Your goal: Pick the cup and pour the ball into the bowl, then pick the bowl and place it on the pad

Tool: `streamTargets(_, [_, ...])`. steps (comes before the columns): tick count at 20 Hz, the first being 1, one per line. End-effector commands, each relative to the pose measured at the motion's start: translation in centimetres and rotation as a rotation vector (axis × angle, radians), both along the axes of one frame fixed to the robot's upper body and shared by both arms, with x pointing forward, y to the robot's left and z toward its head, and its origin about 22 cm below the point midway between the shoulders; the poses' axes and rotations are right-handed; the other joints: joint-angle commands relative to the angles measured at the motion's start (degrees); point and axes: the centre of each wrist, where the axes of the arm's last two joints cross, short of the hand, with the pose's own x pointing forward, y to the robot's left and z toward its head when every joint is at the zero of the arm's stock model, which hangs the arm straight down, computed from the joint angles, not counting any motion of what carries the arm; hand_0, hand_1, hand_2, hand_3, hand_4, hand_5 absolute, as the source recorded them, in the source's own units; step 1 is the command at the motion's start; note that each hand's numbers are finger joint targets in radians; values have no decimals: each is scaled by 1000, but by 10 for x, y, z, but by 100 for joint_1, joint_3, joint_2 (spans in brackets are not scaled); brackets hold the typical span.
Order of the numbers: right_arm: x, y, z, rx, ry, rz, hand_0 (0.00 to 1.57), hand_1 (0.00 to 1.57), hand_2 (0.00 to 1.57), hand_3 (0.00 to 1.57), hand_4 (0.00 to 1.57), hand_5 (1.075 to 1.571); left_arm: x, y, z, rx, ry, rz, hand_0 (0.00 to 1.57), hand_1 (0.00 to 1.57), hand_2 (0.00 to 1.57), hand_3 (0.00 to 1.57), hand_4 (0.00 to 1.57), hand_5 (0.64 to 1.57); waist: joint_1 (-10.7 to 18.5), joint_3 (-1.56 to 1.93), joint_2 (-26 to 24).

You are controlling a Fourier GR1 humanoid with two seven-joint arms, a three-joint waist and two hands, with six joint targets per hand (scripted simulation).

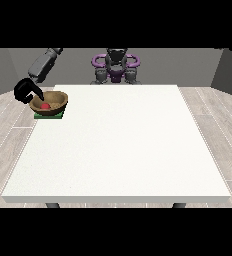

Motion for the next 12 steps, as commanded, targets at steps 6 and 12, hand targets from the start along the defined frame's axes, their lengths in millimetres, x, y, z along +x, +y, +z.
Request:
streamTargets(6, [4, 1, -4, -85, 107, 92, 0, 0, 0, 0, 0, 1407, 13, -26, 3, 8, -3, -51, 0, 0, 0, 0, 1206, 1569, 248, 12, -90])
streamTargets(12, [9, -15, 46, -93, 187, 148, 0, 0, 0, 0, 200, 1375, 19, -36, -40, -11, 156, -21, 0, 0, 0, 0, 1190, 1569, -44, 0, -980])
